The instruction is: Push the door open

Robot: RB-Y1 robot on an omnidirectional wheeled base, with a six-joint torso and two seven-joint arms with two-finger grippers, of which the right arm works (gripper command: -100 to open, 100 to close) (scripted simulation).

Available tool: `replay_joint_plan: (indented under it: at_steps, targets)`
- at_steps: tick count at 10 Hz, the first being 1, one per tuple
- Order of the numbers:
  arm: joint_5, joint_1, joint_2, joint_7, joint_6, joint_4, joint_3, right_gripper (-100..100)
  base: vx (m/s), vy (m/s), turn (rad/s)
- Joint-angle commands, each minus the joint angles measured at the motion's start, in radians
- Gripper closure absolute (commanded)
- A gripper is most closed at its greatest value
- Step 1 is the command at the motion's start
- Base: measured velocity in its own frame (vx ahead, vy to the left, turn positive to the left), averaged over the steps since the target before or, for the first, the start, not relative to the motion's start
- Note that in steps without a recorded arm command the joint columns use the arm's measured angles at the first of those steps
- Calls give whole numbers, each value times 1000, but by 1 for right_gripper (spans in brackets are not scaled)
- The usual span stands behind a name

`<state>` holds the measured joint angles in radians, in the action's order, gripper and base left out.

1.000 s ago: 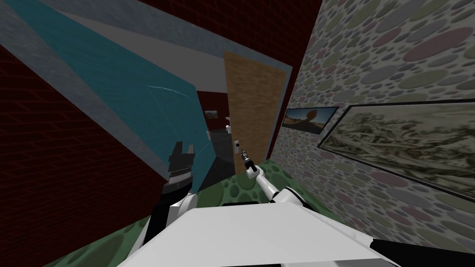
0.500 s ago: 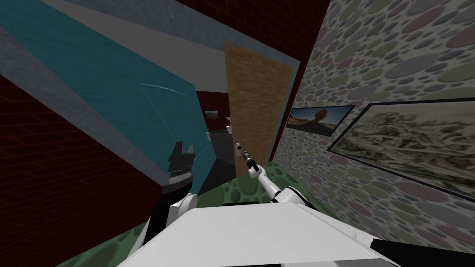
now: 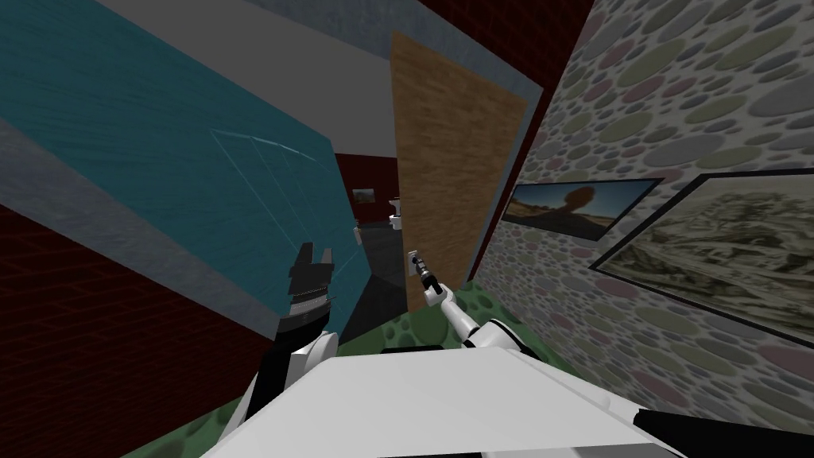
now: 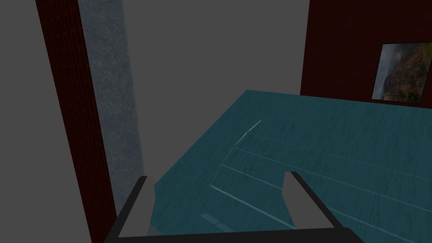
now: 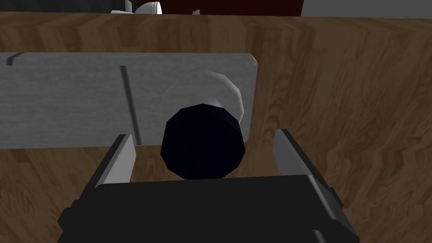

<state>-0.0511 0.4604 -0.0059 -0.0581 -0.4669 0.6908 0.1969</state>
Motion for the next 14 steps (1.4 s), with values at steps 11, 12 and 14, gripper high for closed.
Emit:
replay_joint_plan:
  at_steps: [11,12,14]
  targets:
    - [-7,7,-18,16,0,0,-30,100,53,31,-11]
    - [-8,7,-20,18,0,-1,-35,100,153,86,-14]
    - [-12,8,-27,27,0,-3,-52,100,151,106,-59]
